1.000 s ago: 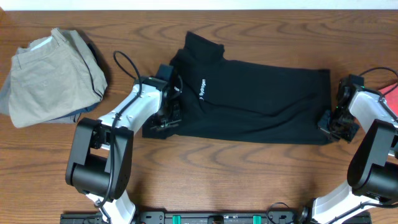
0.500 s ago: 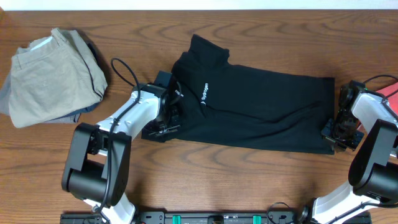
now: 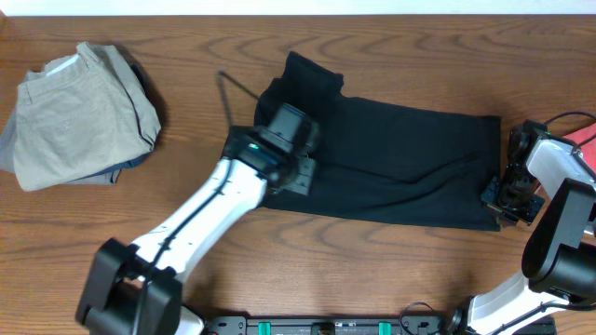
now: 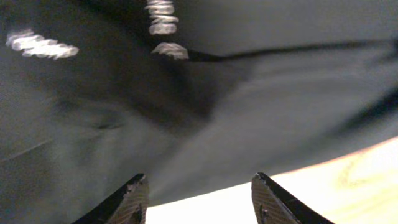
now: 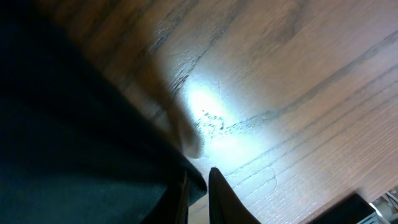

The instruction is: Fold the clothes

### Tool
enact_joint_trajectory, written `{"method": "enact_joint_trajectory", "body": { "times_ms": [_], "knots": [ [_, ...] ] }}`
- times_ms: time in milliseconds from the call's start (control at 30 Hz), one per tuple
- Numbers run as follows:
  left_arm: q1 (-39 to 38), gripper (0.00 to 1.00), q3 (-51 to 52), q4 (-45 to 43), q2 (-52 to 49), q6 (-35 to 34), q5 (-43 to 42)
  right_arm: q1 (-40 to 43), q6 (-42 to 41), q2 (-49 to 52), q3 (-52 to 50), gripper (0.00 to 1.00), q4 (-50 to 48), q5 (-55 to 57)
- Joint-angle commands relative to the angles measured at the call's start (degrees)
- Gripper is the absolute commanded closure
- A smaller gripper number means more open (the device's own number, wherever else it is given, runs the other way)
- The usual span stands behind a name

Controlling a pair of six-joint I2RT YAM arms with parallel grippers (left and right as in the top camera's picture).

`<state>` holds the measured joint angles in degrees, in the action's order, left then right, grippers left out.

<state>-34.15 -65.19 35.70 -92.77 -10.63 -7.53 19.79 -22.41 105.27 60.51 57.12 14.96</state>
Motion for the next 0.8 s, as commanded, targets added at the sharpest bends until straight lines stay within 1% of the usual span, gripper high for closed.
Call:
{"method": "enact_joint_trajectory", "body": {
  "times_ms": [0, 133, 367, 500, 767],
  "knots": [
    [-3.43, 0.44, -0.31, -2.51, -3.74, 3.39, -2.40, 0.46, -0.70, 0.50, -0.22, 0.89, -0.11, -0.90],
    [-6.34, 0.44, -0.31, -6.05, -8.44, 3.39, -5.14, 0.46, -0.66, 0.50, -0.24, 0.89, -0.09, -1.03],
    [-8.24, 0.41, -0.31, -11.72, -12.90, 3.34, -5.55, 0.46, -0.68, 0.50, -0.22, 0.89, -0.09, -1.07],
    [-8.31, 0.40, -0.31, -15.21, -15.06, 3.34, -5.51, 0.46, -0.68, 0.50, -0.22, 0.89, -0.07, -1.07],
    [-5.84, 0.40, -0.31, -27.15, -21.57, 2.73, -4.42, 0.46, -0.68, 0.50, -0.24, 0.89, 0.13, -1.05]
  ]
}}
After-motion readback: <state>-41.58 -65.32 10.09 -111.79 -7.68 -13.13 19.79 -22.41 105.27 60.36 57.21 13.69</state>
